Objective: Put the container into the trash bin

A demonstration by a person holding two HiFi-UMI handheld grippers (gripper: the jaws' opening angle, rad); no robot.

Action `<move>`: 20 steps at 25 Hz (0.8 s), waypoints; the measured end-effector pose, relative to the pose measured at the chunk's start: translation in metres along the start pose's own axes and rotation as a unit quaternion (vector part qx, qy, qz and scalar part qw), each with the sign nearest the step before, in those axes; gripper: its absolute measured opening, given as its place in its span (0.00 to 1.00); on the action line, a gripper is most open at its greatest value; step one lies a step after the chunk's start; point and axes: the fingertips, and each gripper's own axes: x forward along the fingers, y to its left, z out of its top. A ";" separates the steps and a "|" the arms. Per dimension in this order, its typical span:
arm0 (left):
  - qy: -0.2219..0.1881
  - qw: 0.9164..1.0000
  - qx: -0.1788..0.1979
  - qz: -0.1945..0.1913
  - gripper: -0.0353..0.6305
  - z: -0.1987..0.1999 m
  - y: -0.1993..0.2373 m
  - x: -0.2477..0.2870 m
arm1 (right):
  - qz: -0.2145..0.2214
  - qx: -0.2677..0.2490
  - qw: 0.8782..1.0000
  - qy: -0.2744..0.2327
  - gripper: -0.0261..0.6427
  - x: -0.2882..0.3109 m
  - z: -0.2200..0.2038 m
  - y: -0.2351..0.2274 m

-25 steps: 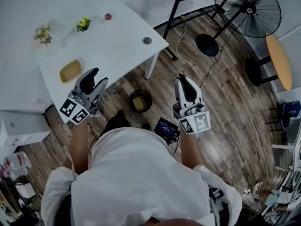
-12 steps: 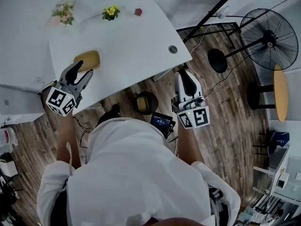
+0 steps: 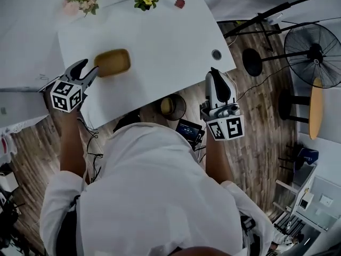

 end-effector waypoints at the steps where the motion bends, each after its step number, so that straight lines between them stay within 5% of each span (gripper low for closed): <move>1: 0.017 1.000 -0.021 0.005 0.40 -0.013 0.013 0.005 | 0.000 -0.002 1.000 0.010 0.14 0.007 -0.006 0.002; 5: 0.069 0.990 -0.126 0.002 0.39 -0.057 0.038 0.023 | -0.005 0.002 0.999 0.042 0.14 0.023 -0.026 0.009; 11: 0.104 0.948 -0.300 -0.035 0.31 -0.097 0.045 0.050 | -0.002 0.026 0.997 0.079 0.14 0.041 -0.056 0.022; 15: 0.124 0.930 -0.344 -0.043 0.25 -0.115 0.049 0.060 | -0.010 0.017 0.996 0.086 0.14 0.047 -0.061 0.020; 20: 0.124 0.922 -0.361 -0.059 0.14 -0.119 0.050 0.068 | -0.017 0.013 0.994 0.103 0.14 0.047 -0.073 0.018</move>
